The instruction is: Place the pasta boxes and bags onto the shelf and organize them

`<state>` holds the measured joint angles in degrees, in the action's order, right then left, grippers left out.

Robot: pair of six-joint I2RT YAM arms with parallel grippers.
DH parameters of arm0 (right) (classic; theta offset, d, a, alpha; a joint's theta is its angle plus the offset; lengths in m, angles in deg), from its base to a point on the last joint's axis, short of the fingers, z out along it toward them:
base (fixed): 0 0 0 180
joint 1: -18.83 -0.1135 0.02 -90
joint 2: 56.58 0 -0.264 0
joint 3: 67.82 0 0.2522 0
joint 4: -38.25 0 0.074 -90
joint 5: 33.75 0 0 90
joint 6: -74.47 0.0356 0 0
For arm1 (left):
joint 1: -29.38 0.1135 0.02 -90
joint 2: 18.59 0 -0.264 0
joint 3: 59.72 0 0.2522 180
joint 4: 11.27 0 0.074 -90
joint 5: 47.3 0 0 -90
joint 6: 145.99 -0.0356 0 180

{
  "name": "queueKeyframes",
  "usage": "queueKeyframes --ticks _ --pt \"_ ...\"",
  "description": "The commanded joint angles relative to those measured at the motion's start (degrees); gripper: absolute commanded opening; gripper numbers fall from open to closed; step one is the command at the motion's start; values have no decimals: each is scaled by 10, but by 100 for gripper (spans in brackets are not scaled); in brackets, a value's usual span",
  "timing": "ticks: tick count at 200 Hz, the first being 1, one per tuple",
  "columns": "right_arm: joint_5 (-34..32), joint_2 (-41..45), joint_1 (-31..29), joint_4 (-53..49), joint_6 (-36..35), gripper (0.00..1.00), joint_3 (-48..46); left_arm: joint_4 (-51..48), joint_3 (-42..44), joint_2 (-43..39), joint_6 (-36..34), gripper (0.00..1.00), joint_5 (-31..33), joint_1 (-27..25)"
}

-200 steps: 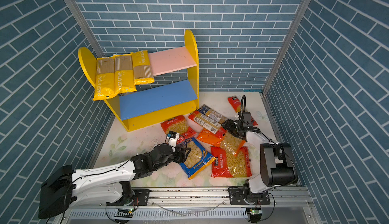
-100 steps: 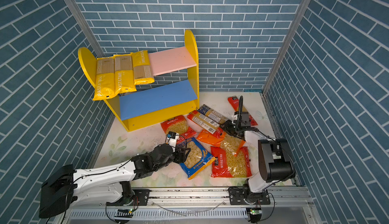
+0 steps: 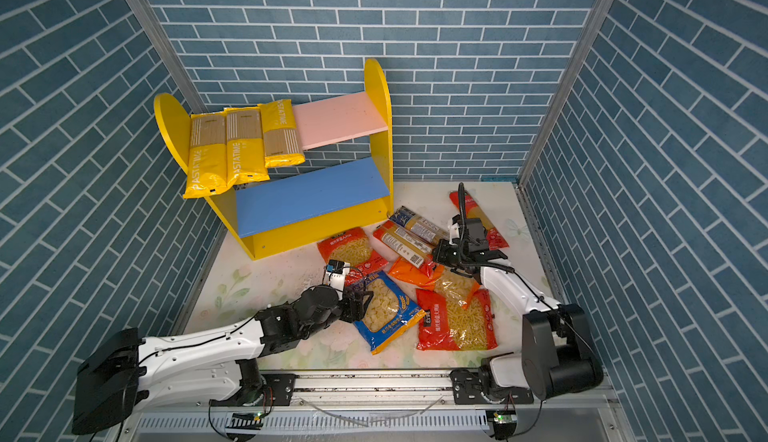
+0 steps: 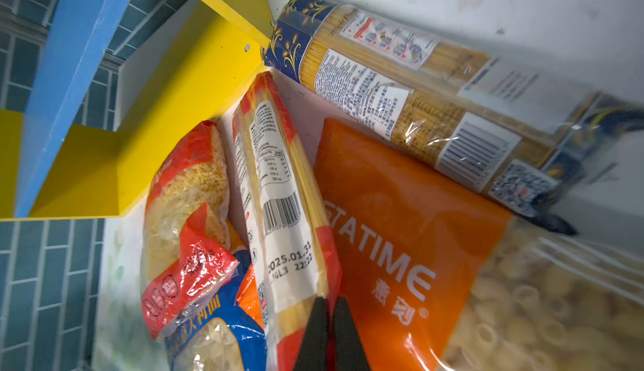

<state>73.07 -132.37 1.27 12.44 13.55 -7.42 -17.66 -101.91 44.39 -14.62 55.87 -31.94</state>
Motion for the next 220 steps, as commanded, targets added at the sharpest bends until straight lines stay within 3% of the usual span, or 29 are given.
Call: queueKeyframes --ticks 1,27,44,86,130,150,179,200,220 --pt "-153 55 -43 -87 -110 0 48 7 9 2 -5 76 9 -2" --pt "-319 105 -105 -123 -166 0 43 12 18 1 -1 76 16 -2" --pt "-387 131 -157 -113 -213 0 38 8 22 -2 6 76 19 -2" --pt "-437 127 -323 -64 -307 0 36 -44 58 -65 45 77 53 22" --pt "-422 52 -485 -13 -326 0 31 -180 121 -235 95 77 80 55" --pt "-332 8 -509 -14 -276 2 44 -263 131 -316 95 77 108 59" --pt "-151 -23 -504 -31 -205 36 63 -291 134 -382 94 78 103 70" --pt "-40 -6 -463 -18 -159 44 55 -261 122 -365 79 78 88 70" --pt "-8 49 -396 17 -102 44 24 -225 86 -297 45 78 58 71"
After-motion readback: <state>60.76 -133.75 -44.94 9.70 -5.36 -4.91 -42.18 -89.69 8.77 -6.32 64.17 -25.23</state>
